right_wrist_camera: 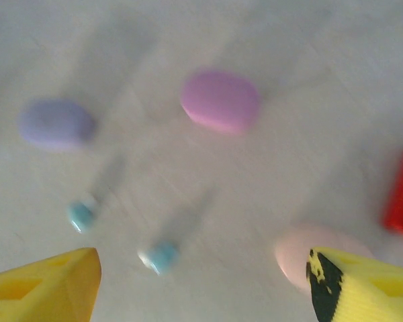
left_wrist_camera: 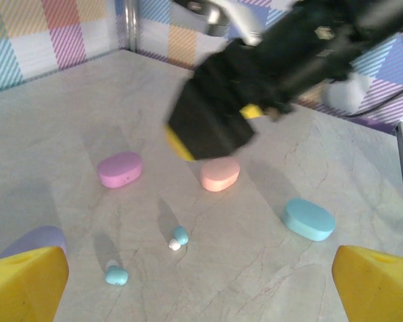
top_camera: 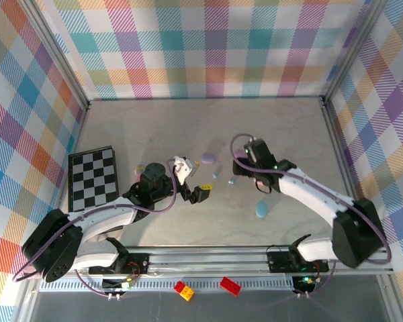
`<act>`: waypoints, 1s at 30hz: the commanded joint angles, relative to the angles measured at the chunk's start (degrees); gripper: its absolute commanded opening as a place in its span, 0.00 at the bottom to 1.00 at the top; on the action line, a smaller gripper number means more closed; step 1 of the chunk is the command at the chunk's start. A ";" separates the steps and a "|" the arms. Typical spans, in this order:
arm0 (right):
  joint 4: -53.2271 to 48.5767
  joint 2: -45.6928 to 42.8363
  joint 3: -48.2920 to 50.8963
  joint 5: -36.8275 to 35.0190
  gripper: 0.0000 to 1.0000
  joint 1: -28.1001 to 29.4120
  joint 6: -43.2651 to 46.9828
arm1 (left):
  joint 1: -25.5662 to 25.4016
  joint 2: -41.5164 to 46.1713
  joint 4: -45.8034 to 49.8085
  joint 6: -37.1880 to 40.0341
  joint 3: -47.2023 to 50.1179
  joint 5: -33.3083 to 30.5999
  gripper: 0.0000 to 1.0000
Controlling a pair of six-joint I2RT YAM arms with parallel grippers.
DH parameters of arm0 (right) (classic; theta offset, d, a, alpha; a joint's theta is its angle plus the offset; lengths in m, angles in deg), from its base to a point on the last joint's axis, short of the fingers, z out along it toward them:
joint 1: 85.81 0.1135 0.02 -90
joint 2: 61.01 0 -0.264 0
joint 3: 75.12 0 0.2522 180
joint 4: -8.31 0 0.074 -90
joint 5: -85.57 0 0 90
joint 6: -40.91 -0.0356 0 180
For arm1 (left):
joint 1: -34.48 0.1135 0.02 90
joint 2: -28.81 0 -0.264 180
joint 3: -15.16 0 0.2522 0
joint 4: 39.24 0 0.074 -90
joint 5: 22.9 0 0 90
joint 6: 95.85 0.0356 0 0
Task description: Insert the wireless bluetooth earbuds into the charging case
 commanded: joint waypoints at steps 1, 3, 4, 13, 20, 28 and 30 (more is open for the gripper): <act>-13.87 -7.91 4.18 -6.83 0.80 2.43 -4.05 | -0.11 -1.64 -2.91 0.07 -2.32 2.54 1.00; -18.18 -13.56 7.41 -6.24 0.80 4.20 -7.68 | -0.11 -2.87 -3.09 0.16 -3.24 3.33 1.00; -19.96 -15.53 8.91 -6.07 0.80 5.01 -9.20 | -0.11 -3.37 -3.32 0.16 -3.51 3.57 1.00; -21.07 -18.68 17.49 1.09 0.79 7.16 -15.87 | -0.11 -7.15 -5.51 -0.81 -4.91 4.55 1.00; -15.49 -9.26 16.95 2.11 0.71 7.15 -14.11 | -0.11 -7.44 -4.69 -0.81 -5.61 4.46 1.00; -12.12 -4.86 17.09 3.11 0.54 7.15 -13.09 | -0.07 -7.31 -4.32 -0.86 -5.57 4.47 1.00; -12.06 -4.63 17.14 3.41 0.50 7.15 -13.14 | -0.09 -7.18 -4.11 -0.81 -5.58 4.46 1.00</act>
